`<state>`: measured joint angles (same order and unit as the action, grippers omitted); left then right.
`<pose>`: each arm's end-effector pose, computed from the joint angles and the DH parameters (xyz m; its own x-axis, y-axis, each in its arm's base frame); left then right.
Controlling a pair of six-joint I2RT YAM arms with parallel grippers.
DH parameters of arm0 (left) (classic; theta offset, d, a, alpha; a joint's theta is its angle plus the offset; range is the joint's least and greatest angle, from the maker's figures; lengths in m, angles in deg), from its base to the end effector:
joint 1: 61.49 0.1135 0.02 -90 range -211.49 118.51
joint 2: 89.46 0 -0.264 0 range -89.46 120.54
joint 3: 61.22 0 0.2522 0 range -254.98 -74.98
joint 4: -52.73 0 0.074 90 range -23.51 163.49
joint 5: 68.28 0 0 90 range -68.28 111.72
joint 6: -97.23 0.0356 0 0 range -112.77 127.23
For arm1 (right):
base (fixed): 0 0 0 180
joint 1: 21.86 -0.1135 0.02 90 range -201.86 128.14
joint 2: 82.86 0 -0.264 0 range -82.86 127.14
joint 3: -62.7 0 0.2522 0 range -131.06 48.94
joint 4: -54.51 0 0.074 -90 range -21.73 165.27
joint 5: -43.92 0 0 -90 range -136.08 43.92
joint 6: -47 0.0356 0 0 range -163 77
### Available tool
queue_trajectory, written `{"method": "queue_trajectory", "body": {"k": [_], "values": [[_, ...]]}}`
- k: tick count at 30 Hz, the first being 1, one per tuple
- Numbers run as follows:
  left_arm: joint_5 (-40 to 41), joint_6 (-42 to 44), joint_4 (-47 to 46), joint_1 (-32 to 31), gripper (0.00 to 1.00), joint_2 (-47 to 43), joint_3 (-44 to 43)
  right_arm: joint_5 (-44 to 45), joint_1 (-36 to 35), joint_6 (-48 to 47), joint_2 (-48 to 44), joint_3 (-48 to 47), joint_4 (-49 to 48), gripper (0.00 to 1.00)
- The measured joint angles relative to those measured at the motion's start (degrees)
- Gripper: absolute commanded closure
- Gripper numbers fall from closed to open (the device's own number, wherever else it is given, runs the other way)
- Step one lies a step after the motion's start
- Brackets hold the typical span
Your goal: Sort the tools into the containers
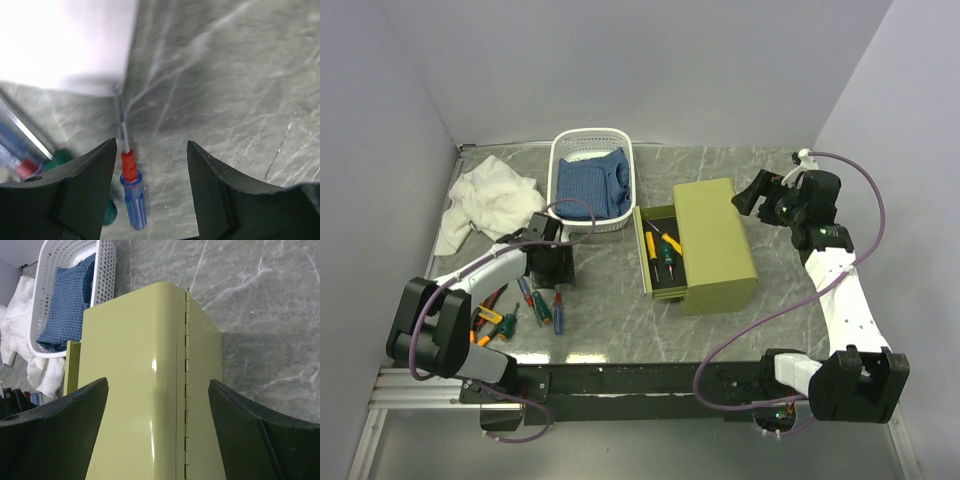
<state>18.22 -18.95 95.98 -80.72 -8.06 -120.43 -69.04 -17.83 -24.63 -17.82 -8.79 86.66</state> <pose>0.2444 -0.0875 0.1797 -0.9263 -0.1433 -0.3485 -0.0624 0.9704 -0.2332 0.2558 -0.0041 0.3349 -0.5007 0.3262 -0.8018 -0.1350 0.8855 0.4445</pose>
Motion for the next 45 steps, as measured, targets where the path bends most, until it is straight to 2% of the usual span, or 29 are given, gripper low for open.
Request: {"method": "queue_trajectory", "body": {"k": [3, 6, 9, 12, 14, 18, 23, 27, 30, 33, 39, 45], "values": [[1.33, -2.51, 2.38, 0.50, 0.34, 0.07, -0.57, 0.04, 0.35, -0.02, 0.00, 0.00, 0.00, 0.12], [1.88, -4.17, 4.33, 0.66, 0.38, 0.09, -1.88, 0.04, 0.70, 0.00, 0.00, 0.04, 0.00, 0.12], [1.60, -5.44, 4.74, 0.66, 0.48, 0.85, -2.19, 0.02, 0.90, 0.02, 0.02, 0.09, 0.00, 0.12], [0.55, -6.99, 5.07, 0.44, 0.51, 3.13, -1.55, 0.00, 0.90, 0.02, 0.13, 0.00, 0.09, 0.12], [-0.55, -8.37, 5.79, -0.28, 0.62, 3.93, 0.33, 0.02, 0.92, 0.00, 0.61, -0.39, 0.09, 0.12], [-3.26, -9.18, 5.95, -1.68, 0.99, 3.89, 1.11, 0.20, 1.07, -0.07, 1.86, -1.20, 0.11, 0.12], [-7.23, -6.12, 6.34, -1.92, 0.99, 8.02, -3.08, 0.44, 1.38, 0.00, 1.92, -1.20, 0.13, 0.12], [-10.99, -2.38, 6.78, -1.92, 0.99, 14.16, -16.41, 0.46, 1.44, 0.00, 1.95, -1.20, 0.11, 0.12], [-14.84, -1.46, 2.75, -1.79, 0.99, 16.04, -28.15, 0.48, 1.49, -0.02, 2.21, -1.36, 0.13, 0.12], [-19.04, -1.95, -3.10, -1.57, 0.99, 15.87, -34.67, 0.52, 1.49, -0.02, 2.62, -1.79, 0.13, 0.12], [-28.15, -3.50, -11.32, -1.60, 0.99, 17.77, -42.16, 0.81, 1.51, -0.02, 2.64, -1.95, 0.07, 0.12], [-39.10, -6.08, -19.30, -2.51, 0.99, 22.49, -43.25, 0.90, 1.64, -0.22, 2.16, -1.75, 0.11, 0.12]]}}
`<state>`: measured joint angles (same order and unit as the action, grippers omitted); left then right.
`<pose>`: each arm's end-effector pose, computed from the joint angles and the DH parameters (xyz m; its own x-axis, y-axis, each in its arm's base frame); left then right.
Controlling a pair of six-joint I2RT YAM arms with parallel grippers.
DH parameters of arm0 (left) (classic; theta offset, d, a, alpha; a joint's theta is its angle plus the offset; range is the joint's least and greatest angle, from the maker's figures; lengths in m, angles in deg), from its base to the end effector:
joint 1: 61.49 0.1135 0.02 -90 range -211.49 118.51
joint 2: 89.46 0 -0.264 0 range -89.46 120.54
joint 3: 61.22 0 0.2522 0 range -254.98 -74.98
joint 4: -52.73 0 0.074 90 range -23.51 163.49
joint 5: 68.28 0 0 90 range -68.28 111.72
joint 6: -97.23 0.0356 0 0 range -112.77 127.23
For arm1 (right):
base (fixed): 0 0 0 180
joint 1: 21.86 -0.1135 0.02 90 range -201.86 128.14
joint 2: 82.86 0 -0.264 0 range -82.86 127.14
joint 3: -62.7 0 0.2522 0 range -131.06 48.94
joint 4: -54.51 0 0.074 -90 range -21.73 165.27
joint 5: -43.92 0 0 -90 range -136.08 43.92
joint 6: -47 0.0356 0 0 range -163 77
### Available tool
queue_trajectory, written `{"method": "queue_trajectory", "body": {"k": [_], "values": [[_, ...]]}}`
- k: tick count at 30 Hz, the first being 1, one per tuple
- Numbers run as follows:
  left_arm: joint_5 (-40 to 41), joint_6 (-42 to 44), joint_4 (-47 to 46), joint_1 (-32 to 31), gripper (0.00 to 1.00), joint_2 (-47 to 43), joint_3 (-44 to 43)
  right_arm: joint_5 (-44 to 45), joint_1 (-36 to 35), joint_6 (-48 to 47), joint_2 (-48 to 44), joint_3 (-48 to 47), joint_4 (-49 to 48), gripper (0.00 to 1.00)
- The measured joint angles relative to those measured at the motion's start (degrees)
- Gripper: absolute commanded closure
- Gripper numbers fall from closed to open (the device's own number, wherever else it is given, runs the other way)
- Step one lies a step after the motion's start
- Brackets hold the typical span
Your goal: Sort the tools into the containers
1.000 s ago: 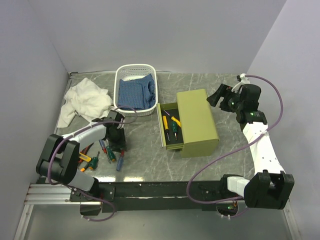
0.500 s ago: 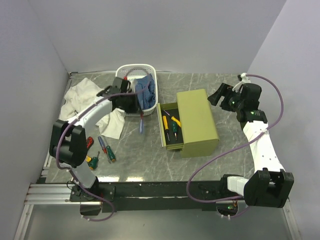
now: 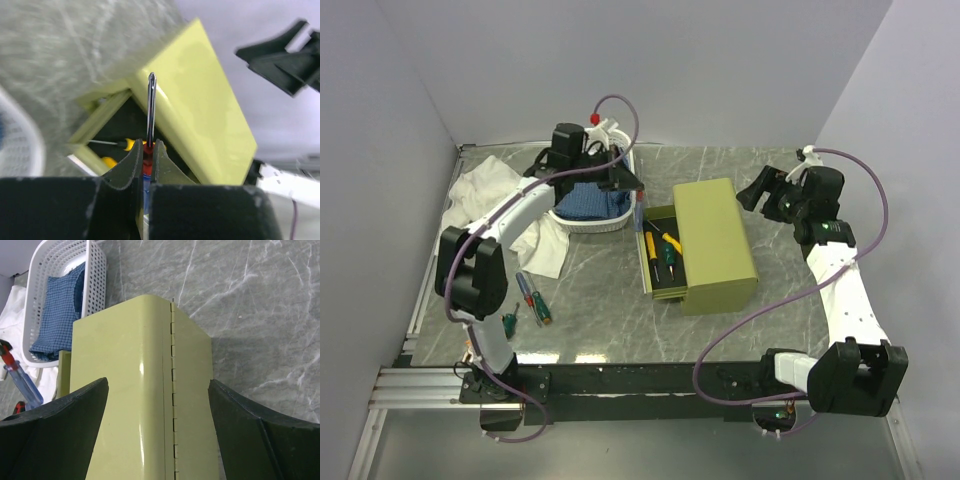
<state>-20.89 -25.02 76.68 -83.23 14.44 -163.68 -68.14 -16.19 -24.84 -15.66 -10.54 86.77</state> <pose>0.3868 -0.1802 0.3205 -0.7855 -0.1096 -0.6091 0.4985 0.4713 -0.7276 0.2645 -0.0128 0.3361 -0.4937 0.3393 -0.8007 -0.0945 0.8943 0.4373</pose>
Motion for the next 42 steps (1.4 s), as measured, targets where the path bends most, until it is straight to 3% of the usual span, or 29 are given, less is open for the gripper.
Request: {"method": "queue_trajectory", "body": {"k": [7, 10, 14, 20, 25, 27, 32, 38, 42], "values": [[-8.74, -0.72, -1.79, -3.50, 0.99, 3.67, -0.46, 0.04, 0.24, -0.11, -0.79, 1.31, 0.09, 0.12], [-11.08, -1.88, -3.19, -4.31, 0.92, 3.76, 0.37, 0.02, 0.26, -0.22, -0.79, 1.64, 0.15, 0.12], [-13.66, -3.93, -5.92, -4.35, 0.49, 3.74, 3.02, -0.02, 0.26, -0.22, -0.76, 1.66, 0.15, 0.12], [-16.00, -2.21, -4.35, -3.96, 0.26, 3.15, 3.85, -0.24, 0.26, 0.00, -0.52, 1.66, 0.11, 0.12], [-8.61, 2.10, 3.13, -1.40, 0.25, -3.91, 5.40, -0.28, 0.26, -0.02, -0.28, 1.66, 0.04, 0.12], [-1.18, 3.13, 7.08, 1.20, 0.24, -10.05, 8.55, -0.31, 0.28, 0.00, -0.28, 1.66, -0.09, 0.12], [21.09, 6.01, 16.79, 6.25, 0.34, -22.69, 17.66, -0.52, 0.28, 0.04, -0.28, 1.66, -0.26, 0.12], [32.06, 6.10, 25.42, 8.22, 0.40, -22.10, 33.03, -0.52, 0.28, 0.22, -0.28, 1.66, -0.48, 0.13], [35.32, 4.70, 30.91, 11.72, 0.45, -20.31, 36.52, -0.50, 0.28, 0.22, -0.28, 1.68, -0.48, 0.13]]}}
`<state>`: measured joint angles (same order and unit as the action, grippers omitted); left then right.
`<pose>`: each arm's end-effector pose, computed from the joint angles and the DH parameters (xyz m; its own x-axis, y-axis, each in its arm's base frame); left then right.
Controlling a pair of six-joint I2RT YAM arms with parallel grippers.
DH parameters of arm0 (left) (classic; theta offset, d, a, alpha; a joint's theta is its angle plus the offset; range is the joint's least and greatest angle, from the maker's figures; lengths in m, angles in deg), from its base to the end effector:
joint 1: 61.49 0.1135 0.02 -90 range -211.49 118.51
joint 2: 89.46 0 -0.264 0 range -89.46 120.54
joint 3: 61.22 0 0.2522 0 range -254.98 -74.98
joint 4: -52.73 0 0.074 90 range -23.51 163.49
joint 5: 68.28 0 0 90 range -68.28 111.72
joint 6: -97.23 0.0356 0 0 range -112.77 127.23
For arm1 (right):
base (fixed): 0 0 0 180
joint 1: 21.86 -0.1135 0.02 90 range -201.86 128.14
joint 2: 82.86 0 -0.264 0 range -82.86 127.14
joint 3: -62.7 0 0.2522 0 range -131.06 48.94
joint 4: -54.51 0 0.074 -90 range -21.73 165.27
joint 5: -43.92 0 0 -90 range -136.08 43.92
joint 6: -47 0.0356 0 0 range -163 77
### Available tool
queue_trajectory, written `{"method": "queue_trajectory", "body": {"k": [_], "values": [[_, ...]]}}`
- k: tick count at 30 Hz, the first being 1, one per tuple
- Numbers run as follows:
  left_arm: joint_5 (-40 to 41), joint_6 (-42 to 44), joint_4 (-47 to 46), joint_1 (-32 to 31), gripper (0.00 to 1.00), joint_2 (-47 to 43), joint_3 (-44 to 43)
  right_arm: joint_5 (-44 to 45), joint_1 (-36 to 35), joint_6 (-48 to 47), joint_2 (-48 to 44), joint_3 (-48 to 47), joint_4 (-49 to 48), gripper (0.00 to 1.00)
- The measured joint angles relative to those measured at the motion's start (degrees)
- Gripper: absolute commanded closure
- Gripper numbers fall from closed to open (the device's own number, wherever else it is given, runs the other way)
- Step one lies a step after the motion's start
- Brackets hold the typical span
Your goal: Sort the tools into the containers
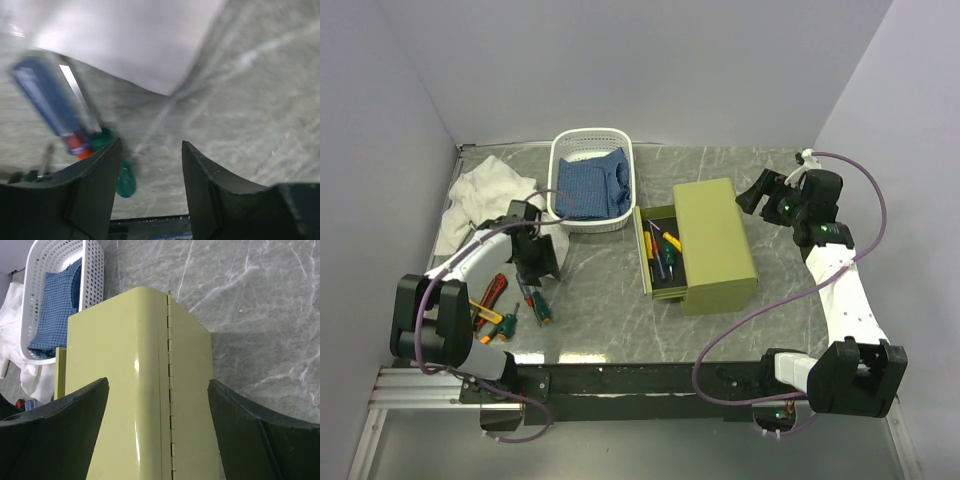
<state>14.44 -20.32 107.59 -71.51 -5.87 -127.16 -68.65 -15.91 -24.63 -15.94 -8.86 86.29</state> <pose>0.2589 -0.0503 0.1951 -0.9299 -0.3016 -0.2106 -0.2481 0.9369 -0.2462 0.2630 -0.0137 0.3280 -0.5075 0.3455 -0.7894 -0.0886 0.8903 0.4466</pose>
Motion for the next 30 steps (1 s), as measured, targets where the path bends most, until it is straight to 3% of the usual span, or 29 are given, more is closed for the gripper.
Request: {"method": "queue_trajectory", "body": {"k": [17, 20, 21, 23, 24, 30], "values": [[3.67, -4.94, 4.66, 3.89, 0.47, 0.04, 4.98, 0.02, 0.00, 0.00, 0.20, 0.11, 0.09, 0.13], [3.02, -5.46, 4.28, 4.72, 0.66, 1.55, 5.14, 0.02, 0.00, 0.00, 0.59, 0.07, 0.07, 0.13], [2.43, -5.70, 3.87, 4.85, 0.78, 2.23, 5.31, 0.02, 0.00, 0.00, 0.66, 0.07, 0.09, 0.13], [0.72, -5.86, 3.21, 4.94, 0.84, 3.67, 5.57, 0.02, 0.00, 0.00, 0.72, 0.07, 0.09, 0.13], [-0.52, -5.57, 3.30, 4.92, 0.97, 4.04, 5.35, 0.02, 0.00, 0.00, 0.72, 0.07, 0.09, 0.13], [-8.20, -4.63, 1.66, 3.74, 0.99, 5.99, -1.51, 0.11, 0.00, -0.02, 0.72, 0.07, 0.07, 0.13]]}}
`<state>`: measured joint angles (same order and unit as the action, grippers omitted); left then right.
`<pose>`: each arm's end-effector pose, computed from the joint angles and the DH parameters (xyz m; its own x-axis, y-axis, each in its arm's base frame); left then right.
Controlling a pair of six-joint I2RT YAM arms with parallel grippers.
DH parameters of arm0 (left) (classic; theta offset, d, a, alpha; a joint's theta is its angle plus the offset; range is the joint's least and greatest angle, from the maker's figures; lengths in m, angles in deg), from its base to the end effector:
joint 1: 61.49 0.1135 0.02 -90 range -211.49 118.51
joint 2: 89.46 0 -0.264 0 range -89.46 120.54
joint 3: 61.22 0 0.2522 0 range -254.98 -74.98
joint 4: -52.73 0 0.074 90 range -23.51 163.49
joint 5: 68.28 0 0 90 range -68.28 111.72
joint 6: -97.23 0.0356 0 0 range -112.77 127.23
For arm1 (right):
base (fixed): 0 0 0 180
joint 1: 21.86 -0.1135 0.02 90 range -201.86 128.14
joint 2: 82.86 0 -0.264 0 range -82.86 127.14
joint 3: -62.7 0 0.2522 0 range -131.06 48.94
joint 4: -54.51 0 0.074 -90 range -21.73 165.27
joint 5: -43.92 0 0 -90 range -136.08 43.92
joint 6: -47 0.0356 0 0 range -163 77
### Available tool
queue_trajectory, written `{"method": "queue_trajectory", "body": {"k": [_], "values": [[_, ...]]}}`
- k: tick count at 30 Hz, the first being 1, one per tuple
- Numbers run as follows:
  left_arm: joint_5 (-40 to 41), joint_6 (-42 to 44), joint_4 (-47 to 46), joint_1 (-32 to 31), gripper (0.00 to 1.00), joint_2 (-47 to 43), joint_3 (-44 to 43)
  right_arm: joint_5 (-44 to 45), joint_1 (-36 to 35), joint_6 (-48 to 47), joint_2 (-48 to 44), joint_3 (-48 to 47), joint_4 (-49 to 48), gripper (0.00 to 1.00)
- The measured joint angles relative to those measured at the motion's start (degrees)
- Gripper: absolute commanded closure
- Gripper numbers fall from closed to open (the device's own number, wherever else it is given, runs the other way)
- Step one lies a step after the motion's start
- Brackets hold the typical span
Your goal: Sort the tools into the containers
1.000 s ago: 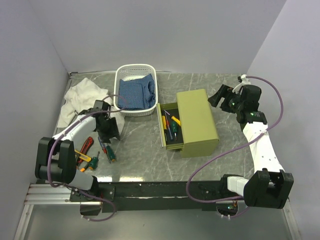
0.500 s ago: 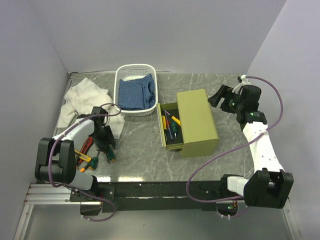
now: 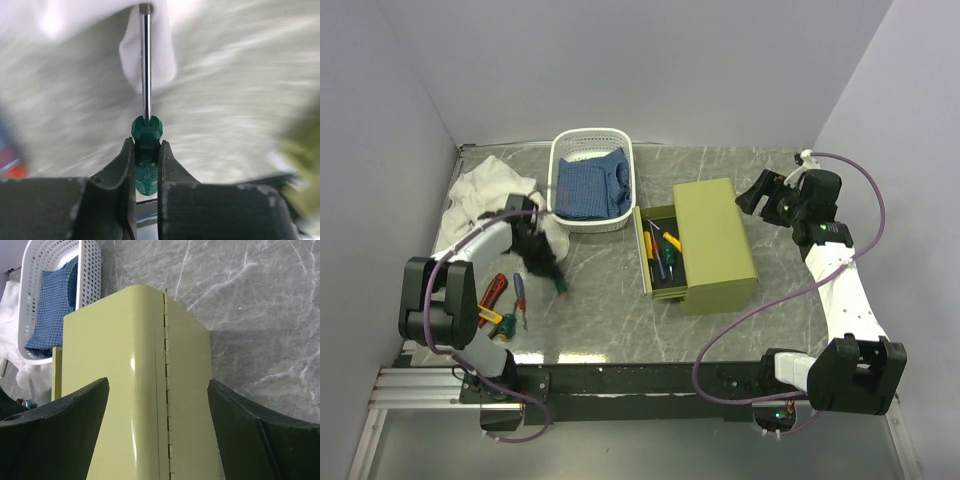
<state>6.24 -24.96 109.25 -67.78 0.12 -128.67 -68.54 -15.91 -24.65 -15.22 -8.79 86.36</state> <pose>0.2703 -0.0394 0.1763 -0.9088 -0.4163 -0.0271 -0.3856 0.8630 -0.3263 0.2656 -0.0140 0.3244 -0.5187 0.3466 -0.7816 -0.0805 0.8903 0.4482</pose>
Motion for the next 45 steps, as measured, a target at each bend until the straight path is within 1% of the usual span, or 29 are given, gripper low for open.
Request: {"method": "queue_trajectory", "body": {"k": [5, 10, 14, 19, 22, 23, 24, 25, 28, 30, 31, 35, 37, 40, 43, 45], "values": [[-13.46, -0.15, -7.80, -3.78, 0.99, 1.38, -13.90, 0.11, 0.00, 0.00, 0.02, -0.02, 0.02, 0.13], [-27.36, 1.14, -16.46, -11.78, 0.99, 4.52, -25.68, 0.35, 0.00, -0.22, 0.04, -0.11, 0.00, 0.13], [-35.43, 1.70, -20.06, -16.55, 0.99, 10.56, -32.11, 0.37, 0.00, -0.33, 0.04, -0.11, 0.07, 0.13], [-42.10, 1.75, -20.79, -19.91, 0.99, 16.22, -33.51, 0.42, 0.09, -0.66, -0.07, -0.09, 0.17, 0.13], [-44.44, 1.44, -21.16, -20.96, 0.90, 17.25, -32.89, 0.39, 0.15, -0.83, -0.07, 0.00, 0.26, 0.13], [-45.59, 1.25, -21.16, -21.16, 0.78, 17.25, -32.44, 0.39, 0.17, -0.85, -0.07, 0.02, 0.35, 0.13], [-46.71, 1.05, -21.68, -21.42, 0.72, 17.25, -32.11, 0.39, 0.20, -0.87, -0.07, 0.02, 0.39, 0.13], [-47.56, 0.92, -22.29, -21.73, 0.62, 17.22, -31.80, 0.39, 0.22, -0.87, -0.07, 0.02, 0.39, 0.13], [-50.25, 0.46, -23.17, -22.64, 0.45, 17.22, -31.06, 0.37, 0.24, -0.87, -0.07, 0.11, 0.44, 0.13], [-51.32, 0.13, -23.78, -23.47, 0.37, 17.22, -30.45, 0.35, 0.26, -0.85, -0.07, 0.13, 0.44, 0.13], [-51.71, -0.07, -24.02, -23.78, 0.31, 17.20, -29.90, 0.31, 0.26, -0.83, -0.07, 0.13, 0.44, 0.13], [-50.62, 0.11, -23.02, -24.13, 0.26, 16.46, -27.89, 0.26, 0.26, -0.81, -0.07, 0.13, 0.39, 0.13], [-49.05, 0.17, -22.23, -23.15, 0.26, 15.26, -27.23, 0.24, 0.26, -0.81, -0.07, 0.17, 0.35, 0.13], [-45.38, -0.02, -20.65, -19.47, 0.25, 10.54, -24.57, 0.24, 0.26, -0.79, -0.13, 0.98, 0.02, 0.13], [-40.85, 0.07, -19.17, -13.00, 0.25, 3.91, -21.00, 0.22, 0.28, -0.61, -0.26, 2.14, 0.02, 0.13], [-37.05, 1.84, -15.91, -7.80, 0.26, -0.11, -19.61, 0.15, 0.31, -0.57, -0.44, 2.80, -0.04, 0.13]]}}
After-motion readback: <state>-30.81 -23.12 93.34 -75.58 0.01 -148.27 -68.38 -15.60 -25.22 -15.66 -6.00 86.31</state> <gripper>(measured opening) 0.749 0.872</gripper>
